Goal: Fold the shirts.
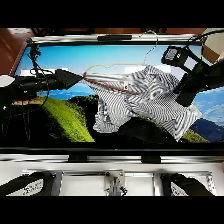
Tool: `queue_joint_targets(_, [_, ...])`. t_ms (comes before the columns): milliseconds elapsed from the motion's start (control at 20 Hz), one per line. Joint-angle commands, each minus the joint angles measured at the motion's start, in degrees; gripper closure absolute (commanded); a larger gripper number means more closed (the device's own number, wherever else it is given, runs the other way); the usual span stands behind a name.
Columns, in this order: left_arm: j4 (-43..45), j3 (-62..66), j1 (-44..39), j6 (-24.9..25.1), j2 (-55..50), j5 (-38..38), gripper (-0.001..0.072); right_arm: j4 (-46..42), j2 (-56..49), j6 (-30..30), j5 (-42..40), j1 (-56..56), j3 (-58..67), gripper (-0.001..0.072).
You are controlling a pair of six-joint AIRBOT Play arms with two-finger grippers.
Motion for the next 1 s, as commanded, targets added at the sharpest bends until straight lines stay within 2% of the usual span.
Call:
queue_joint_targets(0, [-4.55,1.42,-0.04,0.28,0.02,3.78,0.0639,-0.42,0.02,-1.27,-0.35,0.07,-0.02,0.0622])
queue_joint_targets(200, [-4.42,2.73,0.24,0.28,-0.17,12.09,0.0639,-0.48,0.02,-1.66,-0.35,0.07,-0.02,0.0622])
queue_joint_targets(550, [-4.42,2.97,1.73,0.17,-0.9,8.79,0.0639,-1.42,0.02,-1.64,0.04,0.09,-0.04,0.0623])
queue_joint_targets(600, [-4.44,3.5,1.64,0.63,-0.87,7.91,0.0639,-1.38,0.02,-1.62,0.92,0.09,-0.04,0.0623])
queue_joint_targets(750, [-4.42,7.19,-0.09,7.87,-0.11,7.58,0.0639,1.51,0.02,-1.68,3.74,0.22,-0.04,0.0624])
queue_joint_targets(950, [-4.07,15.41,-3.06,8.7,-0.11,8.98,0.0639,-1.05,-0.11,-0.24,4.68,3.26,-0.61,0.0624])
